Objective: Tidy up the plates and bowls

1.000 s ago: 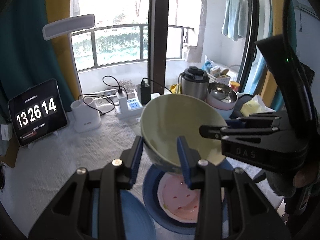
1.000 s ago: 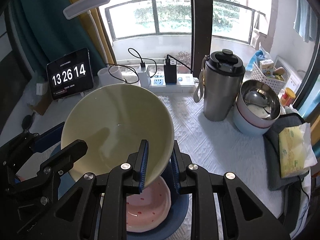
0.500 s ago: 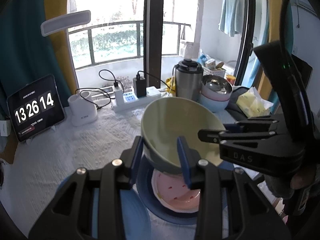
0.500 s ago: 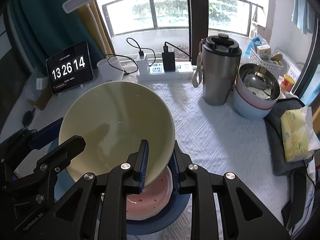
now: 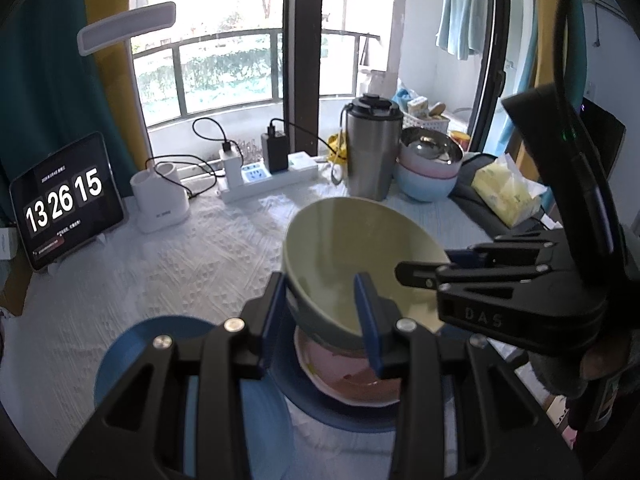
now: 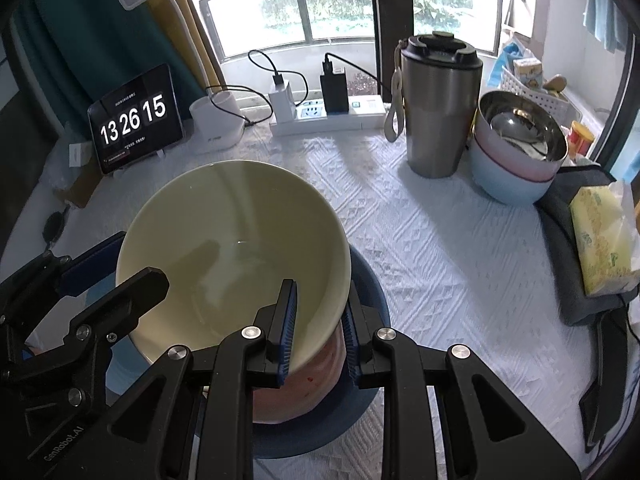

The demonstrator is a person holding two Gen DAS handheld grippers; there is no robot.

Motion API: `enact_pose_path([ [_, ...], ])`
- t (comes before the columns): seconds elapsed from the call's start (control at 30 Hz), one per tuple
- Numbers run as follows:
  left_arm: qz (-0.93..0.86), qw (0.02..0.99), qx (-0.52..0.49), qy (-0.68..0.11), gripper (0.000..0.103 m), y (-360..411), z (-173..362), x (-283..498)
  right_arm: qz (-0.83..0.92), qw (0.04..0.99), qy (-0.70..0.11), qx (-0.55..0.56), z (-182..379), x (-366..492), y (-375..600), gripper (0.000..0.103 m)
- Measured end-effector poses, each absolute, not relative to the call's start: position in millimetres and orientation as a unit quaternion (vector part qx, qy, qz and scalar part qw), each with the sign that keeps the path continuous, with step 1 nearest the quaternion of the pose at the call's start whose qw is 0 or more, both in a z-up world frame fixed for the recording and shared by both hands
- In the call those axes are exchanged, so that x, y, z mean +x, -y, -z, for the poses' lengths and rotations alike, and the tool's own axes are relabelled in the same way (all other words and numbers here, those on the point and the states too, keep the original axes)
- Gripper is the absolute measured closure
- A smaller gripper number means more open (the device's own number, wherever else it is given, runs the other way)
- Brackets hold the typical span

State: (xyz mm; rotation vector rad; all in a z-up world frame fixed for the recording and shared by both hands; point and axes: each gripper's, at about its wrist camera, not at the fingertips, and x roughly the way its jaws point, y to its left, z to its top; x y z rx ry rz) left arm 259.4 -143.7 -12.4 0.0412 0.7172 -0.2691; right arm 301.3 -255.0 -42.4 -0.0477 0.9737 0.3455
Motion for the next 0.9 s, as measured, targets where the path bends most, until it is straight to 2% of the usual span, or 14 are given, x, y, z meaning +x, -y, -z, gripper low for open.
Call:
enact_pose_path([
  [0.67,0.14,0.914,0.023,-0.379,0.067,142,31,257,-0.167,0.854,-0.492,-0.031,55,297,255,0.079],
  [0.9,0.174,0.913,0.033,-0.367,0.066,152,28,248,-0.184,0.851,-0.49,-0.028,55,296,253,0.079],
])
